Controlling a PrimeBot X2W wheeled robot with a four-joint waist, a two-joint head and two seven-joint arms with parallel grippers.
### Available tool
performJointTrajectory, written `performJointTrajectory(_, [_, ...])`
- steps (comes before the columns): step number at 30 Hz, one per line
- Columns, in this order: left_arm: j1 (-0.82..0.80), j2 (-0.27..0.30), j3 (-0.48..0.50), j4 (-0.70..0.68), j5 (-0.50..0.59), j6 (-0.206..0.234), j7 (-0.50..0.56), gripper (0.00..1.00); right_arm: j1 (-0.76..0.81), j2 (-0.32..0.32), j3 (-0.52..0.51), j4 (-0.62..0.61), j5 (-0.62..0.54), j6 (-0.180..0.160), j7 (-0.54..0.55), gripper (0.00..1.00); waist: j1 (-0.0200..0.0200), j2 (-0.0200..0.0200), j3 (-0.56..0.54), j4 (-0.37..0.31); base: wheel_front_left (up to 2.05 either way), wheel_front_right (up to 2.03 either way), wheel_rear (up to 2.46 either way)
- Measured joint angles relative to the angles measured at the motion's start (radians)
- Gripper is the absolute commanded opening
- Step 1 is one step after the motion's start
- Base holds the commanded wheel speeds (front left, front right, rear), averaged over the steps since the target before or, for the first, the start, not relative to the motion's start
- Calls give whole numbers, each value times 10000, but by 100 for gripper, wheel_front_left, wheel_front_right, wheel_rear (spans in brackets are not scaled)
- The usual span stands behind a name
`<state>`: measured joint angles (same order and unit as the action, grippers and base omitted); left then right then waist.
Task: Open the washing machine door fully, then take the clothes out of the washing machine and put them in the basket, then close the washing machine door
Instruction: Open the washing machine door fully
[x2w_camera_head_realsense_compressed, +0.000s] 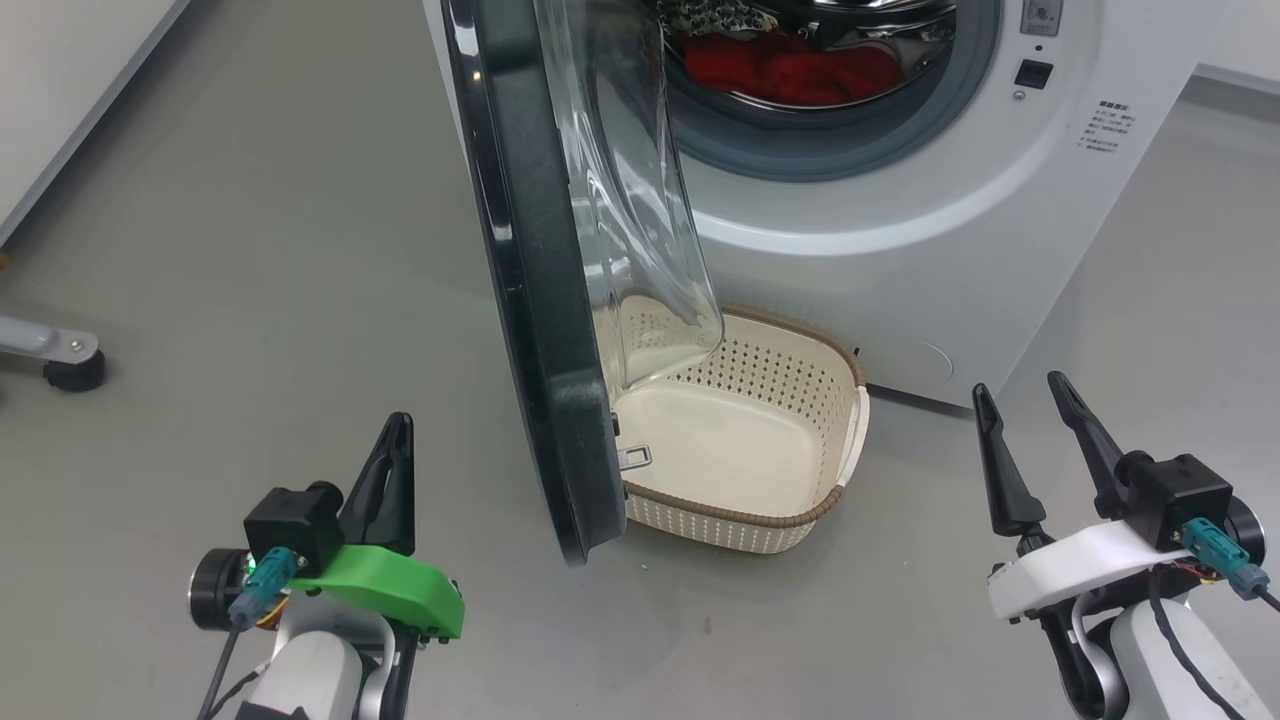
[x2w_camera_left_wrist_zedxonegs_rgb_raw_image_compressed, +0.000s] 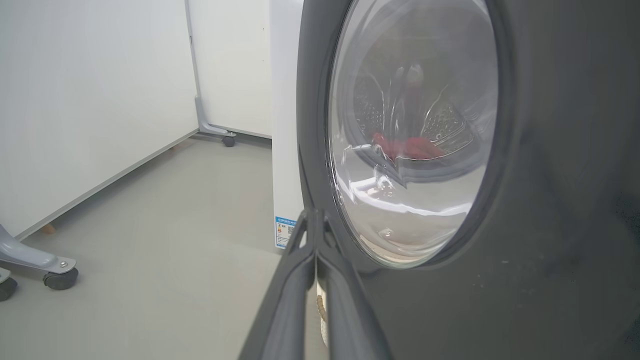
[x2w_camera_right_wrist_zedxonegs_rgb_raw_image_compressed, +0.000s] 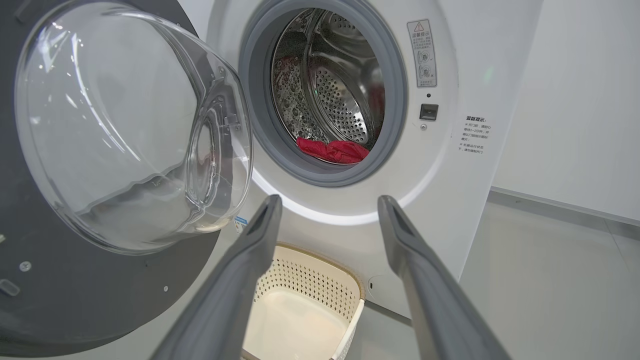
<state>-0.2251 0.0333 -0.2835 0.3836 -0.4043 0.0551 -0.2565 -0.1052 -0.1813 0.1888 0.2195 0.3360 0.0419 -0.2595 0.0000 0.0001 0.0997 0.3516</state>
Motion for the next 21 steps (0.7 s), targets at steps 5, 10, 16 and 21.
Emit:
performJointTrajectory(5, [-28,0,192,-472,153,2,0,0,65,77,-61,31,-174,12,0,100,0,0,-31,23,0,0,0])
performJointTrajectory(10, [-360,4,359,-1482,359,13,0,0,77,104,-92,63,-268,98,0,100,0,0,-71,60,0,0,0])
performJointTrajectory(16, [-1069,2,554,-3292,874,13,-2,0,175,244,-219,121,-309,130,0,100,0,0,-182,133,0,0,0])
performJointTrajectory(21, [-1455,2,385,-4987,1212,-123,-12,0,334,345,-242,159,-326,186,0,100,0,0,-290,160,0,0,0])
